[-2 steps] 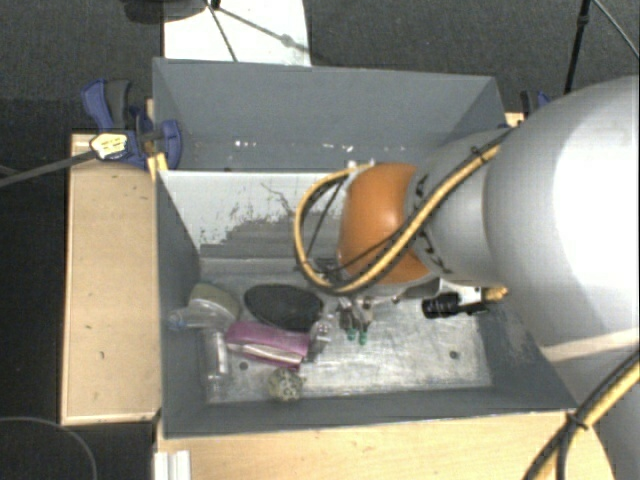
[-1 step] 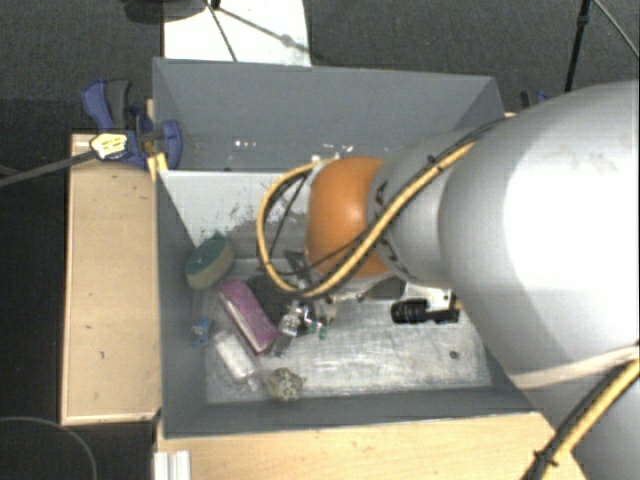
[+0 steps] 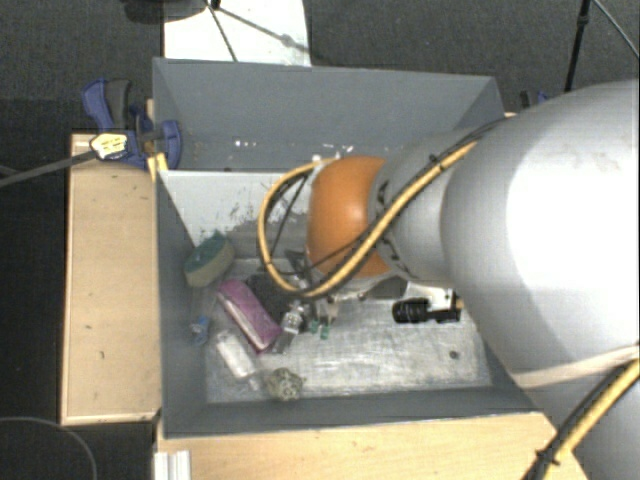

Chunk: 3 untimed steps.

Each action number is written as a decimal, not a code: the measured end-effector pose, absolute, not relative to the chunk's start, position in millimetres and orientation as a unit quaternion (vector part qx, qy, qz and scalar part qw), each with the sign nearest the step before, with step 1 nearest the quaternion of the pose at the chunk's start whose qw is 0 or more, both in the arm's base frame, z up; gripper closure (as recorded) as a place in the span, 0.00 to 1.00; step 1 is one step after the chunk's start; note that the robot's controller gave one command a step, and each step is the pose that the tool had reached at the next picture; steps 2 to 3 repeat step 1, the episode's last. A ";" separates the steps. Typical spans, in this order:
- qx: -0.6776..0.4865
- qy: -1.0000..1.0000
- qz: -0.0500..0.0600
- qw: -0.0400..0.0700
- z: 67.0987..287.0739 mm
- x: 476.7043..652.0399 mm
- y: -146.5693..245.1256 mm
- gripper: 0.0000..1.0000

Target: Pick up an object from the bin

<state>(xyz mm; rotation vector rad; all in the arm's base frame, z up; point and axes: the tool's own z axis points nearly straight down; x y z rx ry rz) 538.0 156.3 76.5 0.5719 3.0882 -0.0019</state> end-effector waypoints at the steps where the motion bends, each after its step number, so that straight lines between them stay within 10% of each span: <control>1: 0.166 0.986 0.002 0.004 247.1 555.2 149.7 1.00; 3: 0.166 0.986 0.002 0.004 247.1 555.2 149.7 1.00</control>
Offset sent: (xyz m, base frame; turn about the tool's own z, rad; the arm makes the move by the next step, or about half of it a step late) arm 0.0154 -0.0068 0.1661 -0.0333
